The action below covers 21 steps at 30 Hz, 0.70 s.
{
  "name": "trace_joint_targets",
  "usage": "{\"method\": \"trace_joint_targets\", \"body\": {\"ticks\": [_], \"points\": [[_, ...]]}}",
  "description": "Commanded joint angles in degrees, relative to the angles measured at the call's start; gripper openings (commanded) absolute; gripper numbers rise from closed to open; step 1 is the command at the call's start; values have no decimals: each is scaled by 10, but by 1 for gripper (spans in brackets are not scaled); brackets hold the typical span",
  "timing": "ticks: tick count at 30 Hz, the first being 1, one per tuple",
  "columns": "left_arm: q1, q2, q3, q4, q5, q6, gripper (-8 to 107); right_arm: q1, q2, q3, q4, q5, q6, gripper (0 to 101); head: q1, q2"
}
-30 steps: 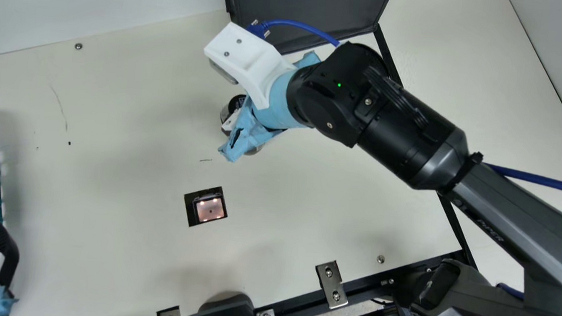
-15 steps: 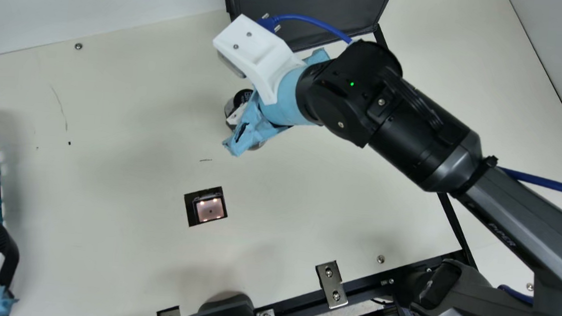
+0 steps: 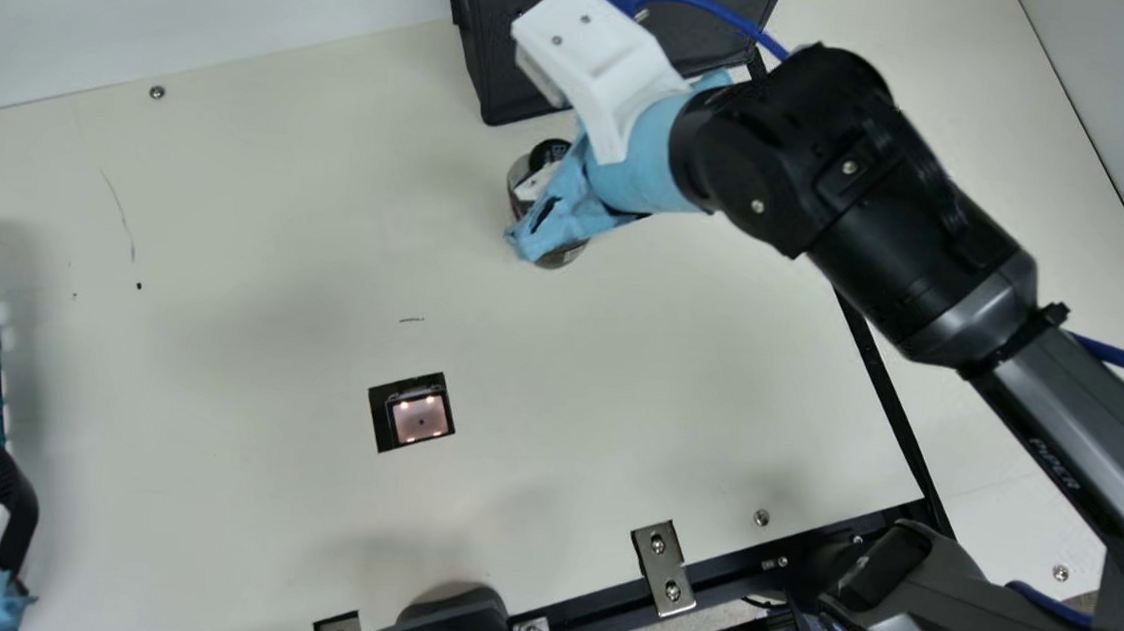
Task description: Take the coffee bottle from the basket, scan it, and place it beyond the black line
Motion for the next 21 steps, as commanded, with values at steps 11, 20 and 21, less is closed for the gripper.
{"method": "trace_joint_targets", "body": {"ticks": [11,20,21], "points": [[0,0,0,0,0,0,90,-128,-23,11,24,3,-34,0,-16,-1],[0,0,0,0,0,0,90,-220,-28,10,49,6,-63,0,-16,-1],[0,0,0,0,0,0,90,-230,-29,11,52,6,-65,0,-16,-1]]}}
